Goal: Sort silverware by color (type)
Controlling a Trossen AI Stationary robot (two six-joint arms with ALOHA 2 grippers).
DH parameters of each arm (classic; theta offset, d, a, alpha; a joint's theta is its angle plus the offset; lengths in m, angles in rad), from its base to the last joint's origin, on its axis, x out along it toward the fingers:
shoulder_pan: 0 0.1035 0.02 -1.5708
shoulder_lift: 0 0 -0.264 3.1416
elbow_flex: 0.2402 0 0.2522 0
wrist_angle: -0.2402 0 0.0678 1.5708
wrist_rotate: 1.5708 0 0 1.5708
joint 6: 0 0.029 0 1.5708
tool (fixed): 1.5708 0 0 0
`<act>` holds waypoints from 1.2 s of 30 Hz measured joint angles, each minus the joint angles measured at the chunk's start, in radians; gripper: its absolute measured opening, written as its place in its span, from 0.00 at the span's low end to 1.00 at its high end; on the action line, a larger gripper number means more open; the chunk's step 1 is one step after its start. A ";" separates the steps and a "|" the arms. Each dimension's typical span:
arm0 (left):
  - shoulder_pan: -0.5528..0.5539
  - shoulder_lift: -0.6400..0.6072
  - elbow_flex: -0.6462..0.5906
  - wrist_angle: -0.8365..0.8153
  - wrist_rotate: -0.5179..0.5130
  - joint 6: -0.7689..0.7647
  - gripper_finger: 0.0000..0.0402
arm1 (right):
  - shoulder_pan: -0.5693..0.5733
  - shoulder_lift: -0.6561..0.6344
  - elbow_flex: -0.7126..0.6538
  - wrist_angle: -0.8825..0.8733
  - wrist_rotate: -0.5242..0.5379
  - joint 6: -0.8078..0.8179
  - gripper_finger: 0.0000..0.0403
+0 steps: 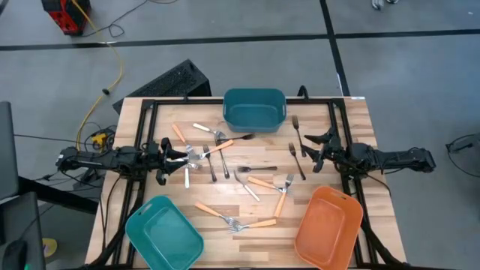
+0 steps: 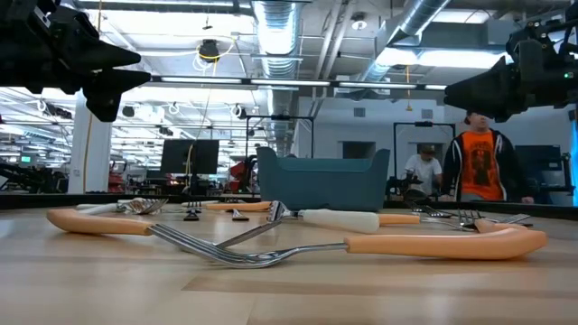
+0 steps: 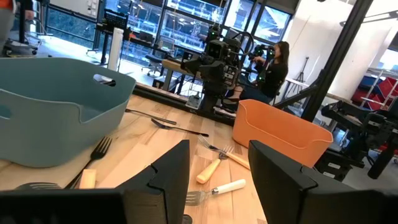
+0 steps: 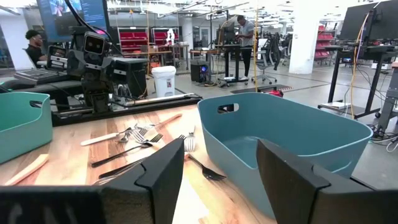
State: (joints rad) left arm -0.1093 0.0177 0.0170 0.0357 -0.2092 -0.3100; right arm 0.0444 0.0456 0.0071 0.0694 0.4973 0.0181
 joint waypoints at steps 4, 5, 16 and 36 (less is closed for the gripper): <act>0.000 0.000 0.000 0.000 0.000 0.000 0.37 | 0.000 0.000 0.000 0.000 0.000 0.000 0.56; 0.000 0.000 0.000 0.000 0.000 0.000 0.37 | 0.000 0.000 0.000 0.000 0.000 0.000 0.56; 0.000 0.000 0.000 0.000 0.000 0.000 0.37 | 0.000 0.000 0.000 0.000 0.000 0.000 0.56; 0.000 0.000 0.000 0.006 -0.053 -0.013 0.37 | -0.010 0.000 0.000 0.018 -0.001 0.329 0.56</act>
State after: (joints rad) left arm -0.1093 0.0180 0.0172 0.0418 -0.2624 -0.3229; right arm 0.0349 0.0456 0.0071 0.0873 0.4961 0.3467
